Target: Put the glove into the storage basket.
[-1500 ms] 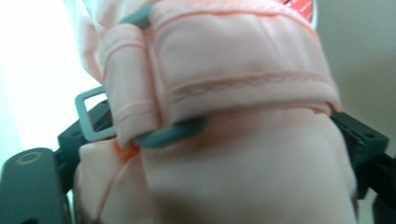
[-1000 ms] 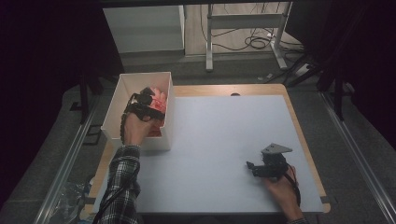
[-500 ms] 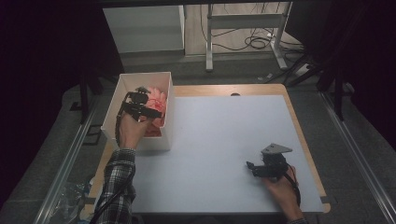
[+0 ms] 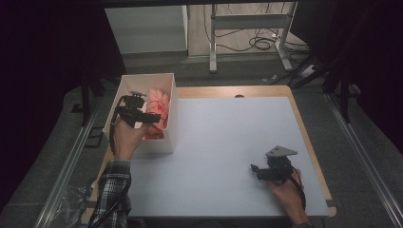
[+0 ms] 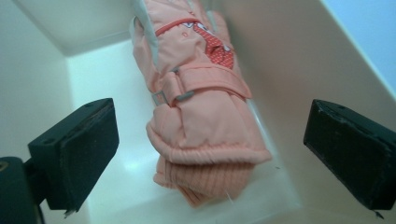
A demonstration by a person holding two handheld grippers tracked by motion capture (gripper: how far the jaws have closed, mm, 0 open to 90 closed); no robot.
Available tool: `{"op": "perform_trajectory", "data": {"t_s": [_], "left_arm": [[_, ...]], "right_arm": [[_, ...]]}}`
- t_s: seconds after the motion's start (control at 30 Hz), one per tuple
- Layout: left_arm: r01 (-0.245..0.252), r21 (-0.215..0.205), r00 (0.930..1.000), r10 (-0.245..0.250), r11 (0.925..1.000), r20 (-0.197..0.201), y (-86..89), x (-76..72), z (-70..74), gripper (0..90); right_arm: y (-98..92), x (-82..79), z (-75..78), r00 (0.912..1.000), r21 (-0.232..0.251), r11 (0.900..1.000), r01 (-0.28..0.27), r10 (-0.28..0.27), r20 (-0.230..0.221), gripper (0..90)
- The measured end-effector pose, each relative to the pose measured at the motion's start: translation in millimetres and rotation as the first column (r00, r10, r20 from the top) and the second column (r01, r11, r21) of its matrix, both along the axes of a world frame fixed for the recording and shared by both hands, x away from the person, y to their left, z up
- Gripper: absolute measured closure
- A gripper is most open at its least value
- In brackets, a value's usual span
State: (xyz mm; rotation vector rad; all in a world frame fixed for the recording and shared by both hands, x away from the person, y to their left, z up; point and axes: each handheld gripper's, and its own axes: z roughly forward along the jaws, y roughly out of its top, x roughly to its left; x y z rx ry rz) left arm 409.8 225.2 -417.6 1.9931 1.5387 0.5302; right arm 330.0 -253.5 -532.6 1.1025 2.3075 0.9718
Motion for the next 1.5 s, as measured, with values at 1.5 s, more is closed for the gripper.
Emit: {"op": "perform_trajectory", "data": {"t_s": [1.5], "left_arm": [[0.211,-0.055,0.9728,-0.205,0.9759,0.108,-42.3,-132.0,-121.1,0.6]], "right_arm": [[-0.1,-0.2,0.0,1.0,-0.003,1.0,0.0,0.0,0.001,19.8]]}}
